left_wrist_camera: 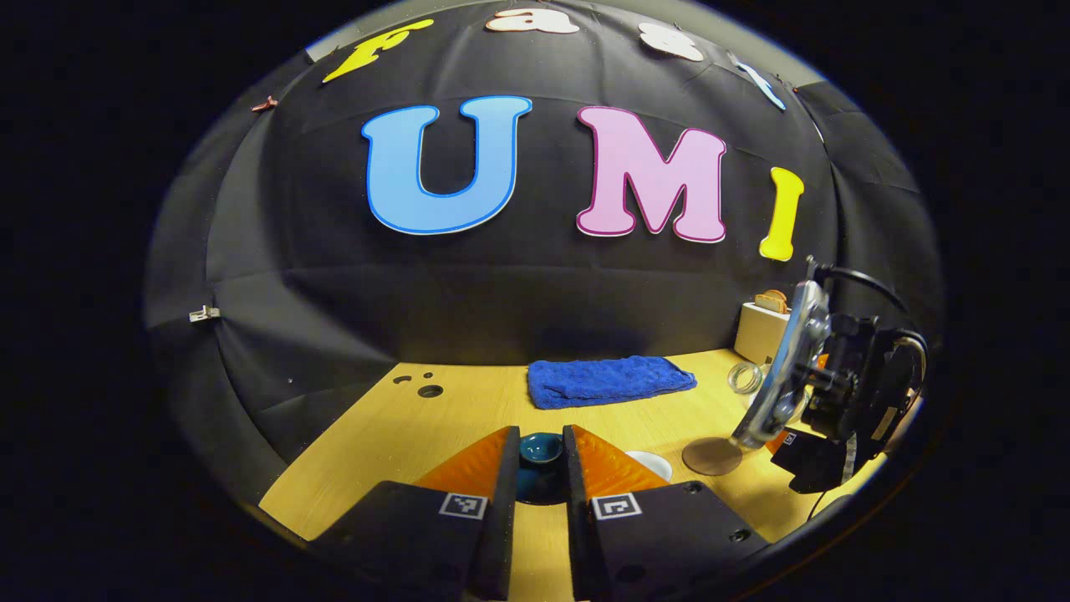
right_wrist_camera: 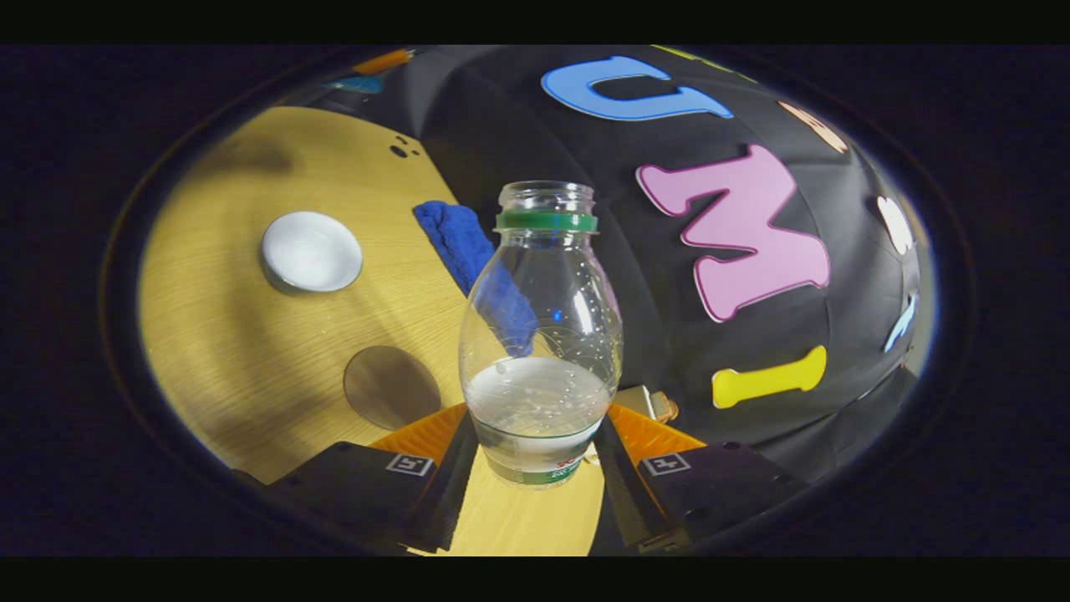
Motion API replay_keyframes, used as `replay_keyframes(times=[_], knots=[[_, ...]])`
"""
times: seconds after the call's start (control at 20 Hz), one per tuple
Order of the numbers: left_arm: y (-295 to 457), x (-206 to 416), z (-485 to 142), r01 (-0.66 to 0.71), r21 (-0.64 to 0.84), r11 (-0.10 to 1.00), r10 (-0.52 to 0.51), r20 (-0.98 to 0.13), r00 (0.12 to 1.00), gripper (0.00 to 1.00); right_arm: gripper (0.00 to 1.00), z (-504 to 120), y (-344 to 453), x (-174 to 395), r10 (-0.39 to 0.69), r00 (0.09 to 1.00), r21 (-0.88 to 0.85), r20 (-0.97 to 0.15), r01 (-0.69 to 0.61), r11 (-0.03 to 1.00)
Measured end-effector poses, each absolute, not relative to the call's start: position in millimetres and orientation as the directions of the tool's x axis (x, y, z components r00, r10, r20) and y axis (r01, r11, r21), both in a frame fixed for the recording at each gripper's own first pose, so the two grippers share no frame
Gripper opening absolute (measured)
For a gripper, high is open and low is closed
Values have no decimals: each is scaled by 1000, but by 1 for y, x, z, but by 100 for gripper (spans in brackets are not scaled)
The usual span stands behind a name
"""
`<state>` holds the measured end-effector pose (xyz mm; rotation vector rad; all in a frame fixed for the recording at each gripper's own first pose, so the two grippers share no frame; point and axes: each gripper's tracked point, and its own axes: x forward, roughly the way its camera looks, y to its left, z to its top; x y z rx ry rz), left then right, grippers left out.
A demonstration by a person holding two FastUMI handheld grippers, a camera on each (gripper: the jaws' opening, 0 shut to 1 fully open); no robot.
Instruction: Open the teacup lid with one hand, grasp the water bottle and pour water into the teacup with the other hand; after pouring, place the water bottle on the coaster and then close the teacup lid.
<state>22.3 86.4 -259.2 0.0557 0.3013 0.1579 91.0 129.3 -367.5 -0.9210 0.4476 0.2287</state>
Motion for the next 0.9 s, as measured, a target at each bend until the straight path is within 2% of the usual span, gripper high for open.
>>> replay_keyframes(times=[0.1,0.15,0.2,0.3,0.4,0.6,0.65,0.9], knots=[[93,20,-258,-158,83,984,175,-289,941,31,75,-371,137,97,4,885,-768,-465,-405,497],[94,17,-258,-161,89,983,180,-287,941,27,75,-377,141,100,5,885,-786,-465,-416,457],[95,18,-259,-162,92,982,182,-288,940,31,75,-381,144,104,6,883,-804,-470,-431,410],[95,16,-262,-166,80,983,183,-294,938,27,75,-383,147,108,5,886,-824,-463,-433,365],[96,15,-264,-171,74,983,185,-299,936,31,75,-381,150,111,9,896,-850,-443,-423,314],[97,16,-266,-173,74,982,187,-301,935,31,72,-378,158,119,31,907,-887,-420,-418,198],[97,16,-266,-173,73,982,187,-301,935,28,75,-378,159,122,36,906,-891,-421,-421,172],[96,15,-267,-168,71,983,181,-304,935,31,72,-370,162,127,52,925,-922,-378,-380,66]])
